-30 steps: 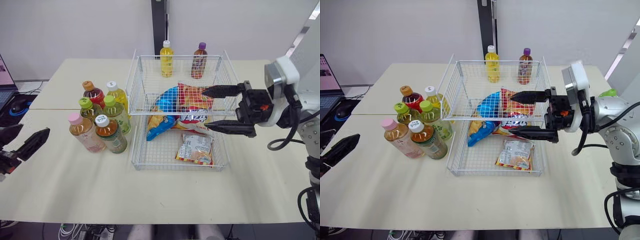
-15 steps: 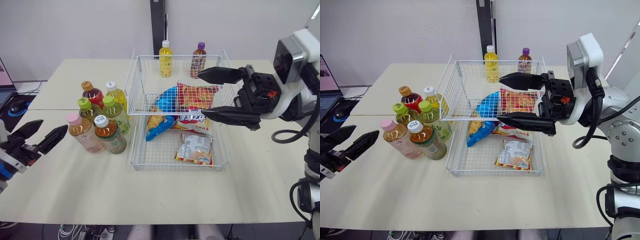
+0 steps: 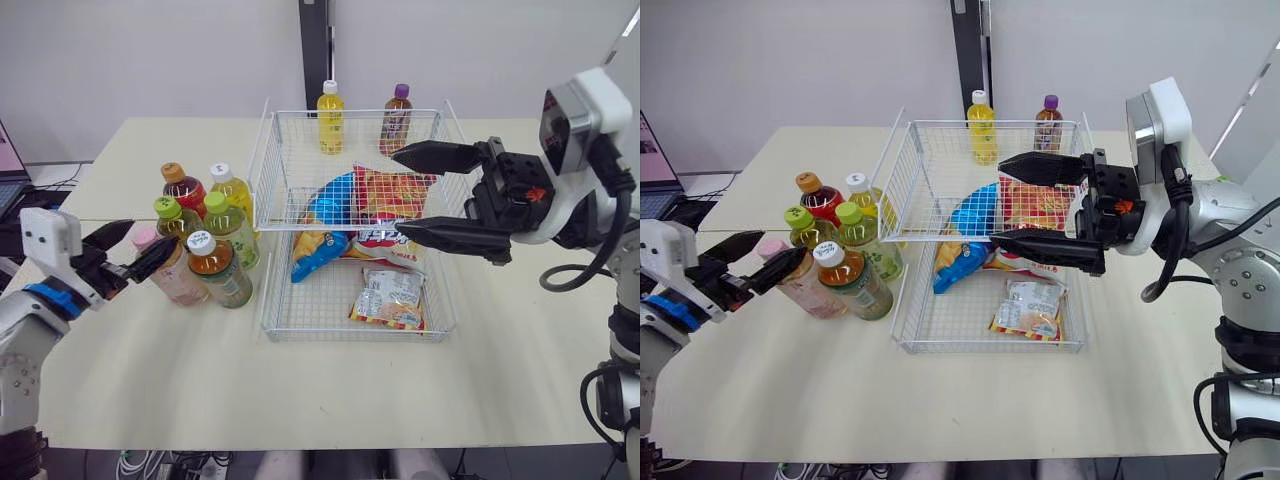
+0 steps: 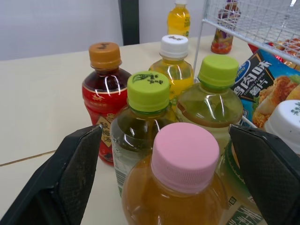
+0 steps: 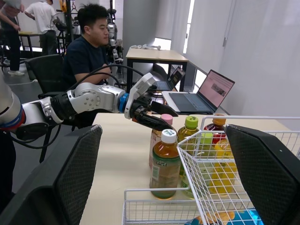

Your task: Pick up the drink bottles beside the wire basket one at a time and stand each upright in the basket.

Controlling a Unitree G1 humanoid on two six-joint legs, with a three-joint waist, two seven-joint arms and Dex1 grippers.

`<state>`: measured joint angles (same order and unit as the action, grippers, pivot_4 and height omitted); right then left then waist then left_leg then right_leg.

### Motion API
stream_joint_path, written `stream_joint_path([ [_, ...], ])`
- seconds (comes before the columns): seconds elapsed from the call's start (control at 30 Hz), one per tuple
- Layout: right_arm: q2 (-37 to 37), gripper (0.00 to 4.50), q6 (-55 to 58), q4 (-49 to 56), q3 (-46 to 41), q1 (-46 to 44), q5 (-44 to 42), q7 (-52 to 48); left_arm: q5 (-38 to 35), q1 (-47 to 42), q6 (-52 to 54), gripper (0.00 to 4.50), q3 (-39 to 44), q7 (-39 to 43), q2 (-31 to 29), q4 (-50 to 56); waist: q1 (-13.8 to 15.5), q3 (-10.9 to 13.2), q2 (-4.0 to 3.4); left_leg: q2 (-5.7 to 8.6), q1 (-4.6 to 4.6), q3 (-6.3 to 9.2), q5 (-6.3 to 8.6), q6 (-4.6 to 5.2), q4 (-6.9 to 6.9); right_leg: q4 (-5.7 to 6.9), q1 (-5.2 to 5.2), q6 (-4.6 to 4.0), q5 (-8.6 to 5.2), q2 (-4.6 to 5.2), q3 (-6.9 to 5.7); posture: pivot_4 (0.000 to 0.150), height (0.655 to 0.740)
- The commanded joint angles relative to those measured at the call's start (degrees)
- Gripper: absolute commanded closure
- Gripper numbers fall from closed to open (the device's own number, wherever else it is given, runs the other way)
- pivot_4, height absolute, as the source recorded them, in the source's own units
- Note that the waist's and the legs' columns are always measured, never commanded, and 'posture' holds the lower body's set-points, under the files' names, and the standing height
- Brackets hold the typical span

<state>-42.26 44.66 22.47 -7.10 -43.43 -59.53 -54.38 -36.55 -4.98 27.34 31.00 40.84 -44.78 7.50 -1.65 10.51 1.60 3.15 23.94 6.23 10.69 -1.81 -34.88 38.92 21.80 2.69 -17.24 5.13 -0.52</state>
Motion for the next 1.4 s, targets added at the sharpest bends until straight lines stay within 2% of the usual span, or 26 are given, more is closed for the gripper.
stream_joint_path([
  [0.03,-0.82,0.0,-0.02,2.07,-2.18,-0.02,-0.71,1.45,0.83,-1.1,-2.11,0.01,-0.19,1.12,-0.4,0.34,-0.02,0.0,0.0,0.0,0.0,-0.01,0.0,0.0,0.0,0.0,0.0,0.0,0.0,0.0,0.01,0.15,0.74],
  [0.13,-0.96,0.0,0.13,2.34,-2.46,0.17,-0.89,1.96,0.63,-1.18,-2.21,0.6,-0.28,1.63,-0.19,0.16,0.0,0.0,0.0,0.01,0.0,-0.01,0.0,0.0,0.0,0.0,0.0,0.0,0.0,0.0,0.01,0.15,0.74],
  [0.4,-1.41,0.0,-0.18,2.57,-2.16,0.38,-0.2,1.8,0.21,0.23,-1.58,3.12,-0.02,1.67,0.52,0.87,0.01,0.0,0.0,0.0,0.0,0.0,0.0,0.0,0.0,0.0,0.0,0.01,0.0,0.01,0.01,0.15,0.74],
  [0.57,-1.2,0.0,-0.54,2.07,-1.81,0.18,0.2,1.43,-0.01,0.82,-1.49,3.13,0.3,1.54,0.69,1.14,0.01,0.0,0.0,0.01,-0.01,0.0,0.0,0.0,0.0,0.0,0.0,0.01,0.0,0.01,0.01,0.15,0.74],
  [0.67,-1.05,0.0,-0.73,1.78,-1.51,-0.03,0.35,0.94,-3.13,0.62,2.07,3.13,2.02,1.94,-0.94,2.91,-0.01,0.0,0.0,0.0,-0.01,0.0,0.0,0.0,0.0,0.0,0.0,0.01,0.0,0.01,0.01,0.15,0.74],
  [1.0,1.59,0.0,-3.15,-0.2,0.04,-0.82,2.75,-0.99,-19.31,-1.67,22.46,3.13,14.68,7.73,-15.76,5.14,-0.07,0.08,0.07,-0.03,0.12,0.04,0.0,0.0,0.01,0.01,0.17,0.01,-0.01,-0.05,-0.03,0.15,0.74],
  [1.17,2.4,0.0,-3.77,-0.72,-0.02,-0.66,3.43,-1.58,-21.87,-6.02,28.39,3.13,18.22,11.55,-25.84,1.66,-0.18,0.13,0.1,0.0,0.17,0.0,0.0,0.0,0.03,0.04,0.25,0.01,-0.01,-0.12,-0.01,0.15,0.74],
  [1.27,2.63,0.0,-4.1,-1.01,-0.21,-0.6,3.66,-1.61,-22.0,-10.85,29.37,3.13,16.39,15.51,-31.88,-2.73,-0.19,0.14,0.1,-0.01,0.19,-0.01,0.0,0.0,0.04,0.04,0.27,0.01,-0.01,-0.16,-0.02,0.15,0.74],
  [1.4,2.71,0.0,-4.35,-0.66,-0.61,-0.15,4.17,-1.24,-22.11,-23.51,25.52,3.13,6.09,19.98,-39.22,-10.97,-0.18,0.16,0.11,0.0,0.2,-0.04,0.0,0.0,0.06,0.05,0.28,0.02,-0.01,-0.17,-0.03,0.15,0.74],
])
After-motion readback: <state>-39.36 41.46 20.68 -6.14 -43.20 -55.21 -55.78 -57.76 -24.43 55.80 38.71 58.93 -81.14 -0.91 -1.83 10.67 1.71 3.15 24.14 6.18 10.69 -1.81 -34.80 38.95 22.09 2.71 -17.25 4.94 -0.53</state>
